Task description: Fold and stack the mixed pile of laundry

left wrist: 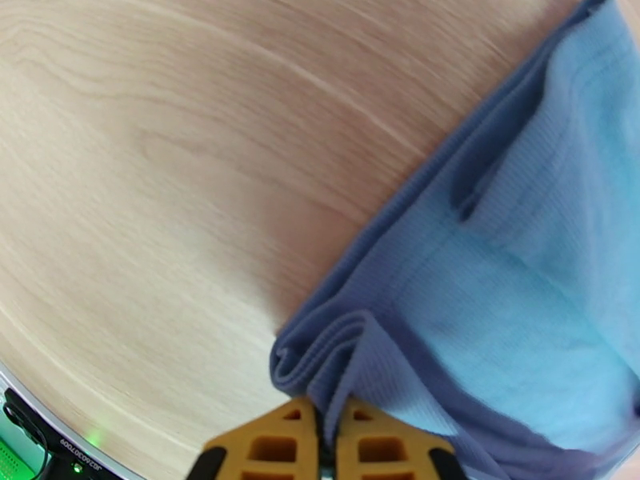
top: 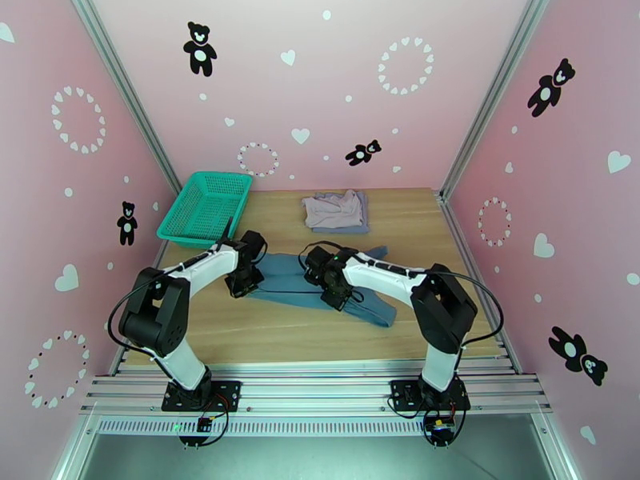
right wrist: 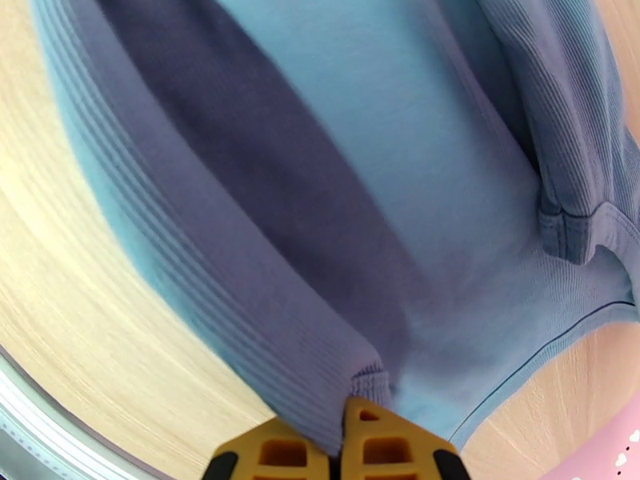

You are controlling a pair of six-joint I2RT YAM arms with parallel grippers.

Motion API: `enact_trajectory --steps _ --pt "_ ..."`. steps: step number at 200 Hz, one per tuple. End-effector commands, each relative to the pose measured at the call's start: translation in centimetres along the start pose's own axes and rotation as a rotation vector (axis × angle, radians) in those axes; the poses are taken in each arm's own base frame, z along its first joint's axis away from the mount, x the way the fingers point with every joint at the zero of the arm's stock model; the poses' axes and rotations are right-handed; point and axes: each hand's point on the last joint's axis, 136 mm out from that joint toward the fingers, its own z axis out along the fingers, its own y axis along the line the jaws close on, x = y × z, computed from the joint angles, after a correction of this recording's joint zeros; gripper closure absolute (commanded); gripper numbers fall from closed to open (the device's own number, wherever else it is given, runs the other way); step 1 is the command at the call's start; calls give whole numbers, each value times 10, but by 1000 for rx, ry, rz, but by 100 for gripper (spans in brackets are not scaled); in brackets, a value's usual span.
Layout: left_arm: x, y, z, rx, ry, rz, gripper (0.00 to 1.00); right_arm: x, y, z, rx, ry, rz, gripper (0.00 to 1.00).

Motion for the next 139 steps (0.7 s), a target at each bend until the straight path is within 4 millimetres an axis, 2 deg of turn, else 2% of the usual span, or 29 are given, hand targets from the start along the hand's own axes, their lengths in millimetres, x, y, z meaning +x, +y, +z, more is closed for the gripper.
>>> enact_trajectory --steps 1,17,46,78,114,139 --pt "-5 -1 -2 -9 11 2 80 3 -5 5 -23 43 -9 100" --pt "-7 -2 -2 -15 11 4 71 1 -9 6 -29 42 0 100" --pt "-11 0 -4 -23 8 -1 48 -3 -16 10 -33 38 16 87" --pt "-19 1 -12 -29 -17 -5 35 -8 -25 13 -29 27 36 79" --pt "-22 -3 -18 -12 -30 -8 31 -13 -34 13 -3 7 64 64" --pt "-20 -5 -20 11 -26 -11 32 -17 -39 12 18 -9 95 61"
